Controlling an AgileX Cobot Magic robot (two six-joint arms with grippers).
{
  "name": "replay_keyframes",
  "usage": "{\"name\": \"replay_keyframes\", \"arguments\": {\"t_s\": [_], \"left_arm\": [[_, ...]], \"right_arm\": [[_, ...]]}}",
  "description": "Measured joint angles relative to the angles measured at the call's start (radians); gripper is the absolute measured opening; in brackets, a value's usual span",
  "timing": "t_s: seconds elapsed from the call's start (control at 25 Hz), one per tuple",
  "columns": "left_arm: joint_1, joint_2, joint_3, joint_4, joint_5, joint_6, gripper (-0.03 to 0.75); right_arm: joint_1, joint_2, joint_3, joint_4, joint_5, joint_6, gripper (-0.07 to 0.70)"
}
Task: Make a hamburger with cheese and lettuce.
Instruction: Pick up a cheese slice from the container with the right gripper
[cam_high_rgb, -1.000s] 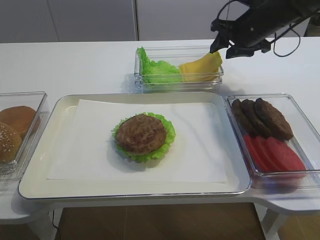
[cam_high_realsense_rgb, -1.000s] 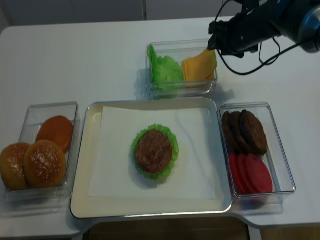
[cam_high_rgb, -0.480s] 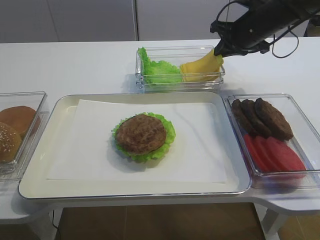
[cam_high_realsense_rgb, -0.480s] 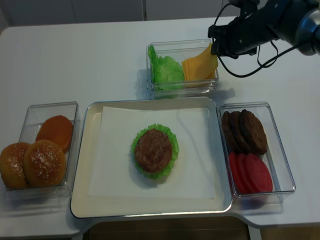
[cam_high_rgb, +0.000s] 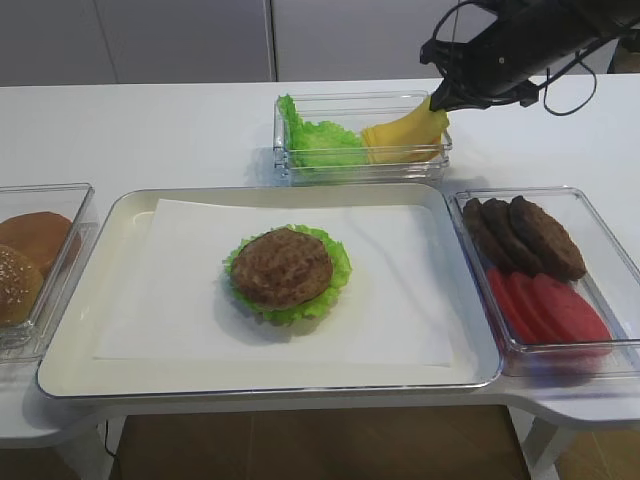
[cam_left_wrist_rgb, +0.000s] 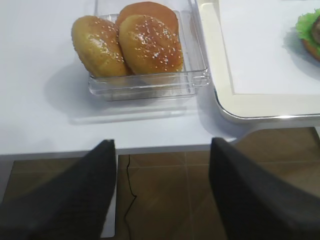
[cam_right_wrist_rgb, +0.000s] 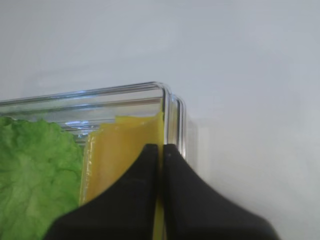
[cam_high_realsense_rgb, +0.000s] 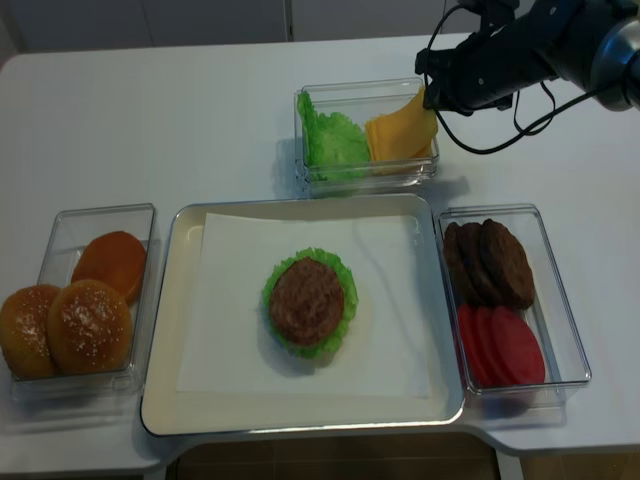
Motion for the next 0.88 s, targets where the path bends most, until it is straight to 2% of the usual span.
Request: {"name": "replay_keyframes", "arguments": {"t_s": [0.36, 0.56, 0.88], "left_arm": [[0.000, 0.000, 0.000, 0.000, 0.000, 0.000, 0.439], [0.000, 0.000, 0.000, 0.000, 0.000, 0.000, 0.439], [0.000, 0.000, 0.000, 0.000, 0.000, 0.000, 0.439]], "right_arm": [[0.000, 0.000, 0.000, 0.006, 0.000, 0.000, 0.007], [0.000, 0.000, 0.000, 0.070, 0.006, -0.062, 0.004], [0.000, 0.000, -0.002, 0.089, 0.008, -0.081, 0.003]]}}
